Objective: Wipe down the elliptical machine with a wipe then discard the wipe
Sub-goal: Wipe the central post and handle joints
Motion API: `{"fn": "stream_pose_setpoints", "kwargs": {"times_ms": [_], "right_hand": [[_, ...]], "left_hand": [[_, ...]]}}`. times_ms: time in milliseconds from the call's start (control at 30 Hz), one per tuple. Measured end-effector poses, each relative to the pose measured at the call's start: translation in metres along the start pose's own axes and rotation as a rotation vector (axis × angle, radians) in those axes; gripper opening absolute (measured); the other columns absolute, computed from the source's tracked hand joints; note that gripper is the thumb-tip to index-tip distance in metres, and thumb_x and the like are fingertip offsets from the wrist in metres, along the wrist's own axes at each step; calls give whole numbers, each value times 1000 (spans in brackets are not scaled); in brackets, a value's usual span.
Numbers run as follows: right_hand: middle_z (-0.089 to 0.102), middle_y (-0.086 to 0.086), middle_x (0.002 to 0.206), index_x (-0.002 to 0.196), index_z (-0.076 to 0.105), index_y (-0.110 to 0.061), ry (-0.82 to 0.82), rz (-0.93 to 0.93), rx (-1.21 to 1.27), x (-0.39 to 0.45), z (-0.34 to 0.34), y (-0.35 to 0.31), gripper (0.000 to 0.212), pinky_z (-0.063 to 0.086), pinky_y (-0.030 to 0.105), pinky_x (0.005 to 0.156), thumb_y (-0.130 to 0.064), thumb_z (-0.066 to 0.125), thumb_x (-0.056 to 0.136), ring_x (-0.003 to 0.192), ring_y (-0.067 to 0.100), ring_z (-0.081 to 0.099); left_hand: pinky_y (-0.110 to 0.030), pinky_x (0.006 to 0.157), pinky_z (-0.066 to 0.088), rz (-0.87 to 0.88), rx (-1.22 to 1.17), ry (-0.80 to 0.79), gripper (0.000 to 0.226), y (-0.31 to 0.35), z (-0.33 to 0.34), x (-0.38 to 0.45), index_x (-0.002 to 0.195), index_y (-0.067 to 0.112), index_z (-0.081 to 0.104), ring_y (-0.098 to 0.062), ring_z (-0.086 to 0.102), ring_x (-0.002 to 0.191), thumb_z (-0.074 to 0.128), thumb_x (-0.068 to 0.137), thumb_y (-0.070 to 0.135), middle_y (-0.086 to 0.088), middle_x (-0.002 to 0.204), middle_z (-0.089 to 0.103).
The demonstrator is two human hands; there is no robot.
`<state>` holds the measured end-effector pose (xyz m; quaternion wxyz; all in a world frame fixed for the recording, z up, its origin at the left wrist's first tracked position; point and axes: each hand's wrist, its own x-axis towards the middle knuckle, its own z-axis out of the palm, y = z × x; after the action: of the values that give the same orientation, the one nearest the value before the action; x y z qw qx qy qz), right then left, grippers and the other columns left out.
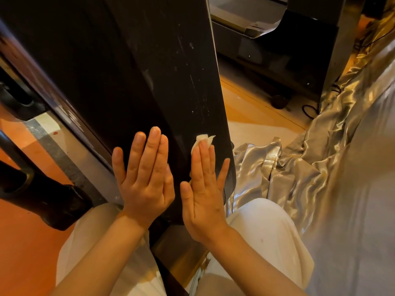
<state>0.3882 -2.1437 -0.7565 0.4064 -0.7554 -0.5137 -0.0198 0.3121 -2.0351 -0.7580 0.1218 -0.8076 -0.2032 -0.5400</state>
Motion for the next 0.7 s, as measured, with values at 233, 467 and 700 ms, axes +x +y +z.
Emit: {"fn": "stream_pose_setpoints", "kwargs": {"times_ms": [233,467,700], "right_hand": [[-1,-11,164,156,-1,-28,36,-69,28,6,-10,5,54,-11,48,119,-39,14,106,151,19,3],[5,-10,164,156,6,-27,-8,-273,-83,4,-13,7,51,-6,49,120,-34,17,107,150,17,9],[-8,-8,163,156,-5,-25,8,-375,-241,37,-18,-1,54,-11,46,120,-38,14,107,151,16,-2]], "left_hand": [[-39,124,2,13,-20,-133,56,-2,-16,3,158,15,13,-15,6,152,32,106,23,3,166,5],[-42,124,1,-13,14,-169,64,-21,-26,12,158,17,9,-16,3,153,38,104,33,3,166,0],[-42,124,1,-14,3,-179,62,-31,-30,13,158,18,6,-16,1,152,35,105,32,4,166,-2]]}}
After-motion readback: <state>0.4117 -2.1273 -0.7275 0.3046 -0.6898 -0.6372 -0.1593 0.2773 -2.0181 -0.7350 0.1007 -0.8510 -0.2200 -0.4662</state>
